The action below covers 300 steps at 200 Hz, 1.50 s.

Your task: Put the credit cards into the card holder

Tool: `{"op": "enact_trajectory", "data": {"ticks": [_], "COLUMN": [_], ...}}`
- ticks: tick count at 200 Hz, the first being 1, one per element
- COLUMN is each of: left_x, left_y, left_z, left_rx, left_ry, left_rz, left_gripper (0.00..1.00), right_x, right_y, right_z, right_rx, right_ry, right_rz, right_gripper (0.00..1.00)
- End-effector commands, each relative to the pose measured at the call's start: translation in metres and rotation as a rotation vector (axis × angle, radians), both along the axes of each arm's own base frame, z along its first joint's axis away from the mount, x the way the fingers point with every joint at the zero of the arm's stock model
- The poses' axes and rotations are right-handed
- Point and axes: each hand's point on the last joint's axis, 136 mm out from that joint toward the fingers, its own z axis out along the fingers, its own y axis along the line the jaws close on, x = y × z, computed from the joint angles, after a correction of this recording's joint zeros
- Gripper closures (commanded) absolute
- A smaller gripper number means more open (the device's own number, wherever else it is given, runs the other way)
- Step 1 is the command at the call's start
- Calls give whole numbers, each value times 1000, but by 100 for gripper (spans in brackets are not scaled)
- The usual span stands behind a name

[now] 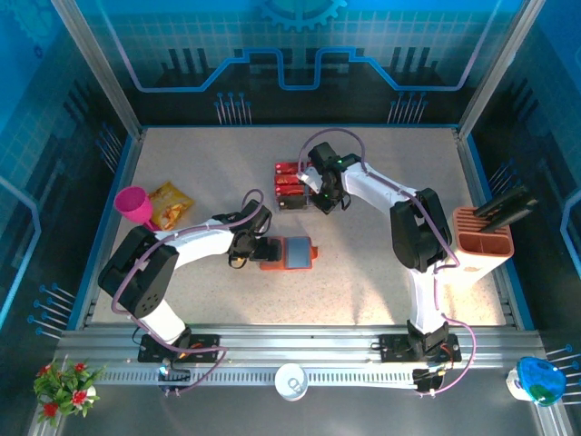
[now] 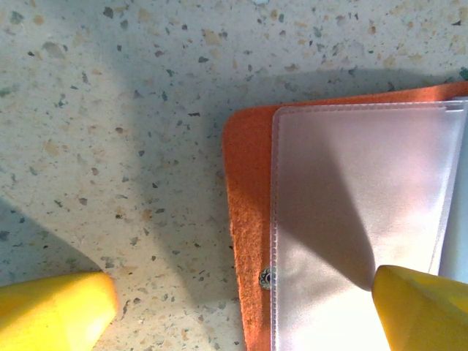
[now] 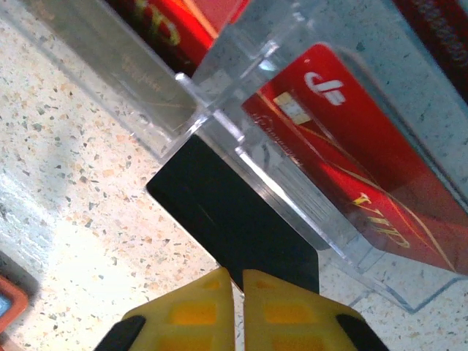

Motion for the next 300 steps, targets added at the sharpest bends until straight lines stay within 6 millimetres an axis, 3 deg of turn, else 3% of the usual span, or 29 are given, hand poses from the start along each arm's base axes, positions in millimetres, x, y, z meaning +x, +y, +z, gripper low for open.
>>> {"op": "enact_trajectory", "data": {"ticks": [1,83,118,152,184,208,268,300], "left_x": [3,1,1,0,-1,-1,-2,-2], "left_y": [-17,-17,-16,-15,-15,-15,-15,-15], "left_z": [-31,-31,-31,-30,-30,-29,-27,-25], "left_rx": [-64,-68,-72,-72,-73,-73,-74,-77], "left_ry": [17,18,18,15,14,14,13,9], "left_rz": [-59,-55,-50,-47,-46,-46,-46,-47], "left_gripper": [5,5,5,5,5,5,5,5], "right_x": [-8,-2,-1,0,0,0,0,-5], "right_y": [-10,-8,-7,-9,-7,-5,4,12], "right_z": [-2,22,13,0,-5,-6,29,56], "right_rx": [-28,-24,-45,-62,-60,-55,-11,39], "right_ry": [18,-67,-46,-22,-12,-9,-67,-102], "right_rz": [-9,2,8,1,-1,1,24,30], "right_gripper": [94,100,100,78,78,84,100,100]}}
